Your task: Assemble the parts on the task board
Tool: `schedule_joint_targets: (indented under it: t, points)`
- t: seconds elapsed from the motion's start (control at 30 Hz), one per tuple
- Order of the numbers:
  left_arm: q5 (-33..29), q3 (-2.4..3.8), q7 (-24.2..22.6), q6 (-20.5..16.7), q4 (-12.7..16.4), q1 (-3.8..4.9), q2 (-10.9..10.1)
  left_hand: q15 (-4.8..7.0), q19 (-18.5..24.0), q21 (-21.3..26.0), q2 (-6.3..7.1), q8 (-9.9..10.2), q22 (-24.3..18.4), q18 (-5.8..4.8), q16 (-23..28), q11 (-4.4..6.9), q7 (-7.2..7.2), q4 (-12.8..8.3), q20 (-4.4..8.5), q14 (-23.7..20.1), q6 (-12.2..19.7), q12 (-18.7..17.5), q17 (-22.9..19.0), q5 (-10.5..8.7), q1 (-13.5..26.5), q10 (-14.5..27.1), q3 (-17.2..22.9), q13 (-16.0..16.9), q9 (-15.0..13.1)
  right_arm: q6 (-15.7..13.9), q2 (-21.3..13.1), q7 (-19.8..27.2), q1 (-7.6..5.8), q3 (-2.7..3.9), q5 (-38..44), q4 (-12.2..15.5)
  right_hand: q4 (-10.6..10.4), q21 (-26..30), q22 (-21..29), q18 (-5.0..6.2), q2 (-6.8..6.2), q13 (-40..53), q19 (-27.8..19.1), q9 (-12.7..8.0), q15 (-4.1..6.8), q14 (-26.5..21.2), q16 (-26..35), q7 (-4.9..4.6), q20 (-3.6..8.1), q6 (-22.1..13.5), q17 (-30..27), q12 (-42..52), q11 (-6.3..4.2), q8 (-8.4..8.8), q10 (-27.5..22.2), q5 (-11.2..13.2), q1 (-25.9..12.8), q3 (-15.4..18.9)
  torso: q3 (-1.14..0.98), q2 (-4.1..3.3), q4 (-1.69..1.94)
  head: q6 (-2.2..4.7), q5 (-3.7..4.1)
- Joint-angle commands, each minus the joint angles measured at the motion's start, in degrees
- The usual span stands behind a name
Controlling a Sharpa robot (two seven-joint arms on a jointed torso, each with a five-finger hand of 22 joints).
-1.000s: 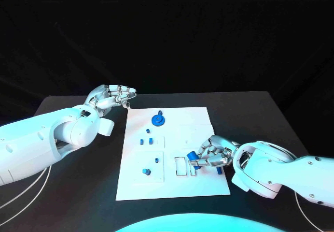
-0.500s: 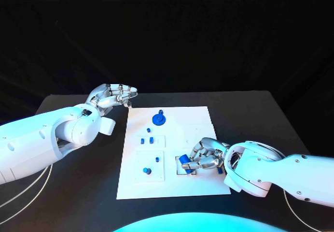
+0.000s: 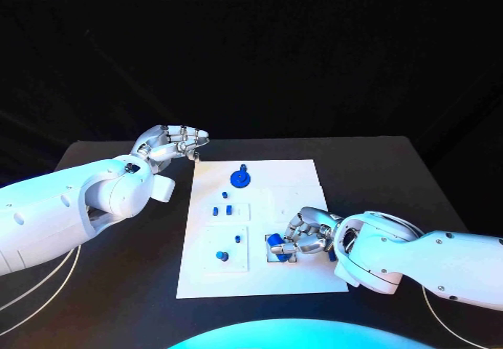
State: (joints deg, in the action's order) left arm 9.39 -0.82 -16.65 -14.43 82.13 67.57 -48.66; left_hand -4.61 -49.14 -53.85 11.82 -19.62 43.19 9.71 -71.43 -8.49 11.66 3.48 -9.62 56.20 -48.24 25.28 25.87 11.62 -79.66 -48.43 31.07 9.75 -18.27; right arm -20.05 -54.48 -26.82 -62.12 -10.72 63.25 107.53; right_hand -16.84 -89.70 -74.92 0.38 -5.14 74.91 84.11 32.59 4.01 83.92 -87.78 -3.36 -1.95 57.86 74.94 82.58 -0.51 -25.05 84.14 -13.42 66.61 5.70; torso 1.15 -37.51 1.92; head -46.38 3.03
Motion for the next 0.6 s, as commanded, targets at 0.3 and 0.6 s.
schedule_joint_targets:
  t: [0.3, 0.6]
  points:
    - [0.14, 0.04, -0.22, 0.84, 0.17, 0.03, 0.03, 0.12, 0.06, 0.26, -0.04, -0.35, -0.07, 0.79, -0.18, -0.13, 0.07, 0.07, -0.36, -0.45, 0.43, 0.39, -0.08, -0.09, 0.41, 0.32, -0.23, -0.09, -0.09, -1.16, 0.79, -1.36, 0.14, 0.0, 3.81, -1.0, -0.19, -0.3, -15.08, -0.38, -1.33, 8.0, 5.89, 0.88, 0.29, 4.74, -0.02, -0.3, 0.12, -0.74, 8.07, -0.85, -0.09, 0.02, 1.31, 8.32, -4.85, 2.73, 0.02, 0.0, 0.01, 0.12, 0.02]
    - [0.14, 0.04, -0.2, 0.76, 0.17, 0.03, 0.01, 0.12, 0.06, 0.26, -0.04, -0.35, -0.07, 0.79, -0.18, -0.13, 0.07, 0.07, -0.36, -0.45, 0.43, 0.39, -0.08, -0.09, 0.41, 0.32, -0.23, -0.09, -0.09, -0.99, 0.84, -0.78, 0.2, 0.0, 4.06, -0.57, -0.23, -0.3, -15.08, -0.38, -2.11, 7.92, 5.89, 1.21, 0.26, 4.73, 0.02, -0.33, 0.1, -0.93, 8.04, -1.13, -0.06, -0.03, 1.21, 10.19, -6.73, 2.73, -0.01, 0.04, -0.02, 0.18, 0.14]
